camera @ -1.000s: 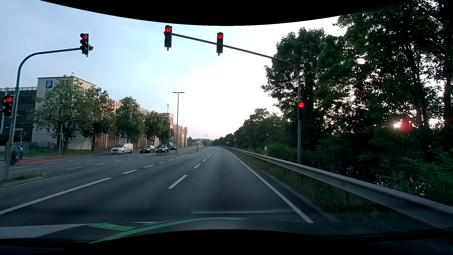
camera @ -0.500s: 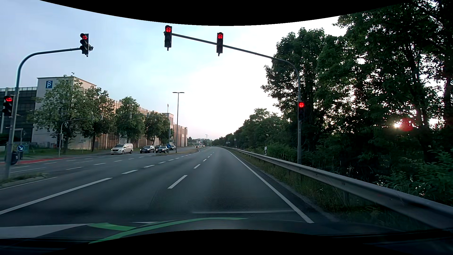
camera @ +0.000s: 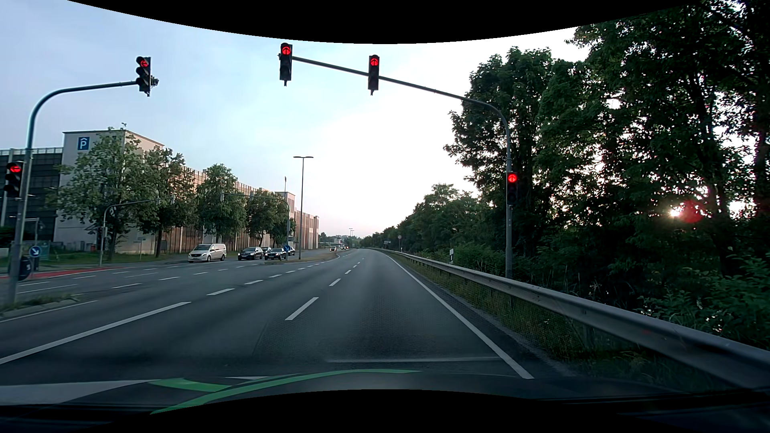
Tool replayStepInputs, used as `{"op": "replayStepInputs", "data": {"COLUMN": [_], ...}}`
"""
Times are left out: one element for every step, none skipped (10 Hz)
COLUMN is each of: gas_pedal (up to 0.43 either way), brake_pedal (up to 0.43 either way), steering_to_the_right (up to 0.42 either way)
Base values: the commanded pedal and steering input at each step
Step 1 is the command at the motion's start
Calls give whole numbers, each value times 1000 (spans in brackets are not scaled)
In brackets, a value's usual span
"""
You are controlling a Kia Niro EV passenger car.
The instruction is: Follow the waypoints while adhering to traffic rules and regulations
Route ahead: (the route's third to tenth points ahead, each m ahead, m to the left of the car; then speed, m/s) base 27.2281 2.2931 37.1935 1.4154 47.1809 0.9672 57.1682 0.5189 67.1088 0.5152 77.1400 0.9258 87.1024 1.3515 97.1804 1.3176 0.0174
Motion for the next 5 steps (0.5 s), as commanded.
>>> {"op": "replayStepInputs", "data": {"gas_pedal": [0,0,0,0,0], "brake_pedal": [195,195,201,201,207], "steering_to_the_right": [2,3,3,2,3]}}
